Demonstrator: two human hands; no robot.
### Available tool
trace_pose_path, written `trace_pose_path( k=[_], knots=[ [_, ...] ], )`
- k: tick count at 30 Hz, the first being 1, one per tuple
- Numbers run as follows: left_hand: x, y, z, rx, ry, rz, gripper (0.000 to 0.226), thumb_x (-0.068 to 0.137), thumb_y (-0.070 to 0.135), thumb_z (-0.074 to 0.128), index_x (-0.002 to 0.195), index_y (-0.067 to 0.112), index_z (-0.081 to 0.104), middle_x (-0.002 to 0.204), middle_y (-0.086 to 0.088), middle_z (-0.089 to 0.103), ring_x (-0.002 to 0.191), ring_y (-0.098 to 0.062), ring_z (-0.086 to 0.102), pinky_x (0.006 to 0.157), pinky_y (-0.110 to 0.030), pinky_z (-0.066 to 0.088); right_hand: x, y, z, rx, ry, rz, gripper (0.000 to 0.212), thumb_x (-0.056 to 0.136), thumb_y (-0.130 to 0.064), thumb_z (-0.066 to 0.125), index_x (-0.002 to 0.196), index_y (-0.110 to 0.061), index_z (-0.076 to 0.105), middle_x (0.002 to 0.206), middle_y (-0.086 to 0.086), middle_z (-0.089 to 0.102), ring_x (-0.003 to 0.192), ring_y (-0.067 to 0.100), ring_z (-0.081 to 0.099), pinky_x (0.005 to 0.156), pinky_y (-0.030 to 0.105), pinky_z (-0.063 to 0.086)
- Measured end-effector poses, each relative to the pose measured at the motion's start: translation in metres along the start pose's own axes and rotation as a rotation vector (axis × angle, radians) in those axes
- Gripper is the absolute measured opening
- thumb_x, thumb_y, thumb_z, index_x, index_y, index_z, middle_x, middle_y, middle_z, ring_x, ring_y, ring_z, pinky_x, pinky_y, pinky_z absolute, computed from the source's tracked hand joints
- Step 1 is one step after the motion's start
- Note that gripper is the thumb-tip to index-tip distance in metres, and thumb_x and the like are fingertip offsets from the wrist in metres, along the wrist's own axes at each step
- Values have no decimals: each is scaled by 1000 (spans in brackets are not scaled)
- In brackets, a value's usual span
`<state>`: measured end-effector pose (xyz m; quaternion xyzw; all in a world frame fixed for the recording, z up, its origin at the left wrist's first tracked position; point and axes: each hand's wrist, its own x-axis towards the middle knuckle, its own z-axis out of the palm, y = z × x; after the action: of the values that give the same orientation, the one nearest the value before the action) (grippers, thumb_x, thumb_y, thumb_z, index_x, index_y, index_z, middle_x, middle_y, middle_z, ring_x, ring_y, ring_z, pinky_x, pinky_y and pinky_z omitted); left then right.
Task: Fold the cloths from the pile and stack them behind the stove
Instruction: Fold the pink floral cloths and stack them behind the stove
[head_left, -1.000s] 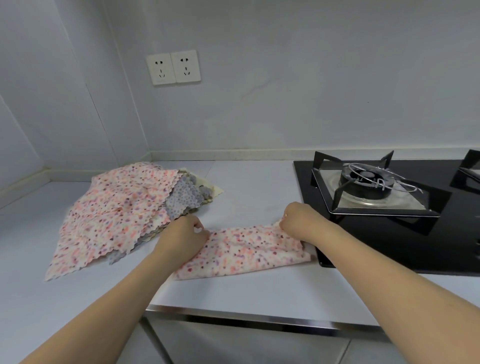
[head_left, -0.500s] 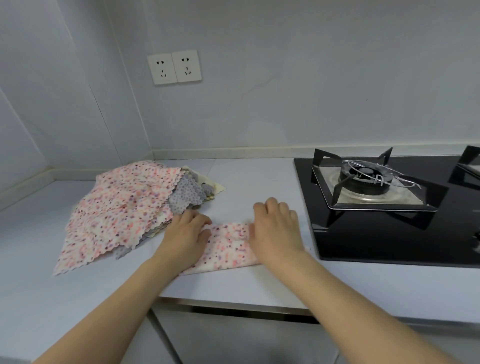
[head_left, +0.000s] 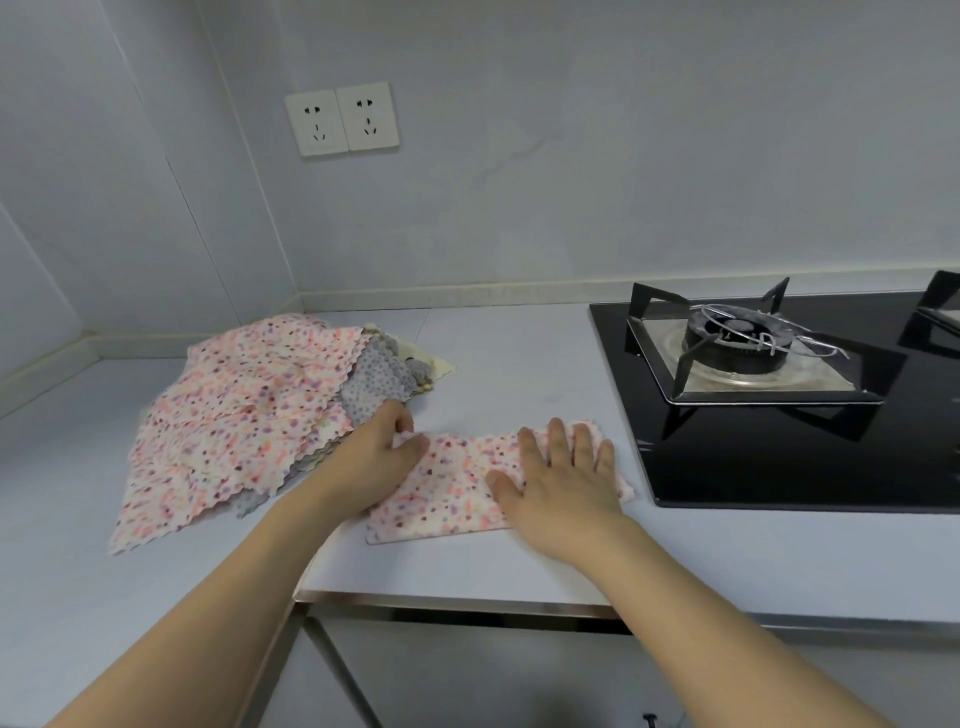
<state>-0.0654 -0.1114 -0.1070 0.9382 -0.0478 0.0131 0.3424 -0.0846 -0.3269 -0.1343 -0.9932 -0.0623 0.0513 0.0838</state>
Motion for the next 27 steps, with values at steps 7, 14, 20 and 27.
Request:
trace_pose_path(
  k=[7, 14, 20, 27],
  knots=[
    [-5, -2, 0, 83, 25, 97, 7, 100, 25, 45, 105, 27, 50, 78, -2, 54, 58, -12, 48, 54, -25, 37, 15, 20, -18, -52, -49, -99, 71, 95, -64, 12, 154, -29, -5, 160, 5, -19, 145, 28, -22, 115, 50, -17],
    [-10, -17, 5, 228, 126, 211, 13, 101, 19, 44, 101, 21, 57, 76, -1, 61, 66, -16, 56, 65, -39, 49, -11, -44, 2, 32, 64, -3, 71, 95, -60, 15, 154, -22, 1, 161, 6, -8, 146, 33, -10, 110, 66, -7],
    [-3, -19, -7, 237, 42, 144, 17, 101, 20, 44, 97, 24, 60, 85, 4, 63, 67, -5, 56, 62, -24, 42, -5, -41, 8, -20, 6, 26, 80, 88, -71, 11, 153, -27, -4, 160, 5, -17, 144, 35, -22, 101, 73, -14],
    [-6, -26, -31, -230, -100, -52, 28, 100, 12, 44, 85, 16, 67, 68, -8, 56, 54, -17, 54, 57, -28, 40, -6, -41, 10, -18, 40, 17, 79, 89, -70, 11, 153, -27, -3, 160, 5, -15, 144, 34, -20, 102, 73, -14]
  ],
)
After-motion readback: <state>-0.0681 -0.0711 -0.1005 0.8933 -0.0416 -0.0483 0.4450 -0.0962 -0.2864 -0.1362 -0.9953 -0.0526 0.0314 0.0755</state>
